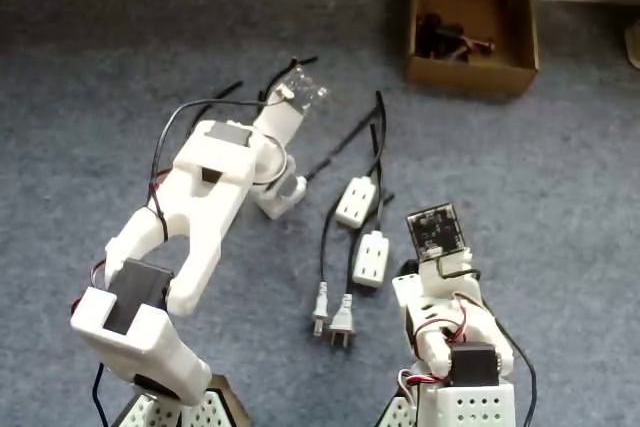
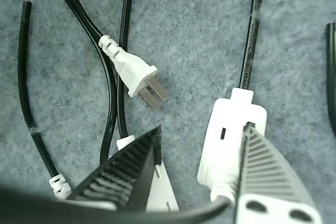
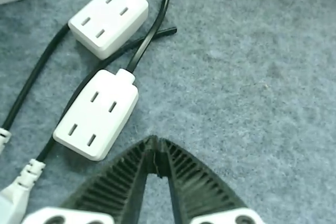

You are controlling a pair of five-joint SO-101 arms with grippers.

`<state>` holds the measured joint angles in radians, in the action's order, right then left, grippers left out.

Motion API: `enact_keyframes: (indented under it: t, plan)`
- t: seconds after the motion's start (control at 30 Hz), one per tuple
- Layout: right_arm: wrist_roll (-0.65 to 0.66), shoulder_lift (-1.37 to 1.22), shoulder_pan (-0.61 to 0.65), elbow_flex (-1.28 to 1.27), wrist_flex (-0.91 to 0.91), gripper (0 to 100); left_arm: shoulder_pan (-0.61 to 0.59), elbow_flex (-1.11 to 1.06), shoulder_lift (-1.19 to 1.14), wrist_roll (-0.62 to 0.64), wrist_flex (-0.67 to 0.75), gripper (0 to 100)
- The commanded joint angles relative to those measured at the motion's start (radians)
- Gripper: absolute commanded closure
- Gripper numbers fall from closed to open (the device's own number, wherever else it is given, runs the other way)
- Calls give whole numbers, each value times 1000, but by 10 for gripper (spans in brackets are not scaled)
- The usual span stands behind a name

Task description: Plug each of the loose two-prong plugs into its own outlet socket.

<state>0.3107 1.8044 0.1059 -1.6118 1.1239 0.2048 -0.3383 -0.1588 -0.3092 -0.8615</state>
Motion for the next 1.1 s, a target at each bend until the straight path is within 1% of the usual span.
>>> enact_keyframes:
  t: [0.0,0.1,0.3,0.43,0.6,0.73,0.83,0.97,1.07]
  plan:
    - [15,12,22,10,-2,992,30,16,18,6,-23,758]
    - [15,12,22,8,-2,992,62,45,18,6,-43,758]
    - [38,12,22,7,-2,992,87,179,16,6,-199,758]
    - [38,12,22,7,-2,992,87,222,12,5,-272,758]
    - [40,12,22,7,-2,992,87,217,8,5,-284,756]
    - [40,12,22,7,-2,992,87,217,7,5,-327,694]
    - [40,12,22,7,-2,992,85,214,7,5,-338,697]
    - [41,12,22,7,-2,992,82,157,5,3,-328,694]
    - [41,12,22,7,-2,992,77,120,5,2,-285,694]
